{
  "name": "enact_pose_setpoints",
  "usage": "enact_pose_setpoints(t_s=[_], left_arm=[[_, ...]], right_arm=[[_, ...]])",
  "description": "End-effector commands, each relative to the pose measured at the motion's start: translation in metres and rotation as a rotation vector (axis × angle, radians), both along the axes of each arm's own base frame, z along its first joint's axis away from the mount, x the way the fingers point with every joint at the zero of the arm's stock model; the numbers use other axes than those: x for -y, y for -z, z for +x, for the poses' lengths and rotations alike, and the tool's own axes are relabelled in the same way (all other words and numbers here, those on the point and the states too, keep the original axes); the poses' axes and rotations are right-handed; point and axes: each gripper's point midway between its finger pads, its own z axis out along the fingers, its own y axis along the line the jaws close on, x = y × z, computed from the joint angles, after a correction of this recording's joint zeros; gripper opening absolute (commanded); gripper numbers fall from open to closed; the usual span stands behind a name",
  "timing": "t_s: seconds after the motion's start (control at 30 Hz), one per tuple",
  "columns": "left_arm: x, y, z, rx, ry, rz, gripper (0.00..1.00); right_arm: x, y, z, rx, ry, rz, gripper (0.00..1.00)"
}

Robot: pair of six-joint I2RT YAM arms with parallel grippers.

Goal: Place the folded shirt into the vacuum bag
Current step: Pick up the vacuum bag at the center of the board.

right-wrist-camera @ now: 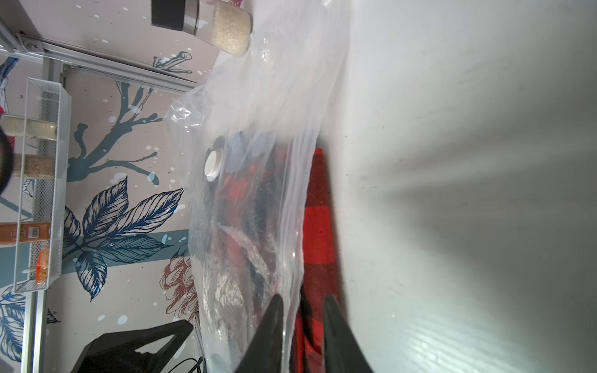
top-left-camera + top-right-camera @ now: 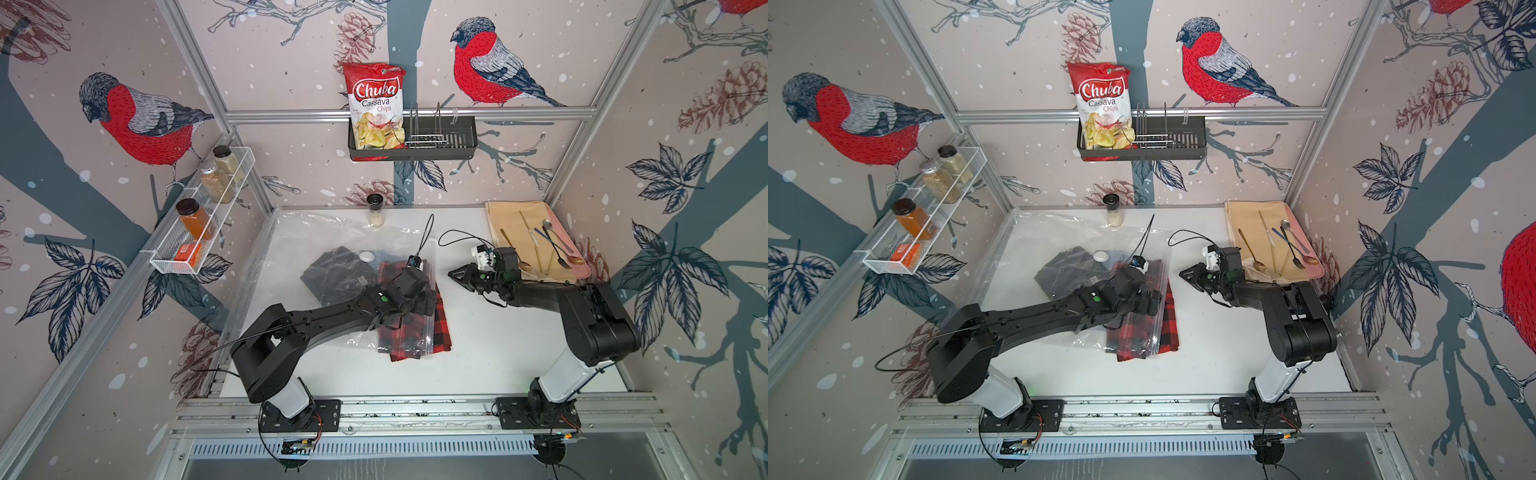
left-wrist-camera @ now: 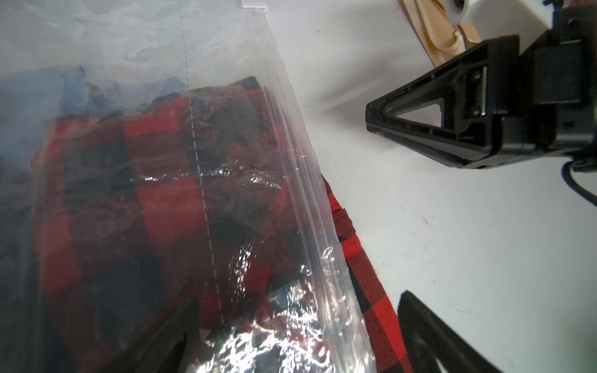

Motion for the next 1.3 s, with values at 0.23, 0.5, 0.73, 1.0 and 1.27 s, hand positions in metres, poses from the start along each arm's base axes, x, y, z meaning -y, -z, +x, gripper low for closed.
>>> enact_pose_setpoints(t_s=[0.23,0.5,0.73,1.0,1.27], left_arm=[[0.017,0.034,0.020,0.039,-0.010,0.371,0.93],[0.028,0.049,0.039,0.059,-0.030,0.455,0.76],[0.033,0.048,0.046,0.073,-0.051,0.461,0.62],[0.031,0.046,0.049,0.085,-0.073,0.467,0.53],[0.033,0.053,0.050,0.072,-0.069,0.480,0.54]], right_arm=[[0.015,0.021,0.005,-0.028,0.015,0.001,0.21],[0.028,0.021,0.003,-0.026,0.029,0.016,0.21],[0.028,0.021,0.003,-0.024,0.018,0.030,0.21],[0.026,0.018,0.001,-0.018,0.003,0.041,0.22],[0.026,0.018,0.000,-0.016,-0.002,0.046,0.23]])
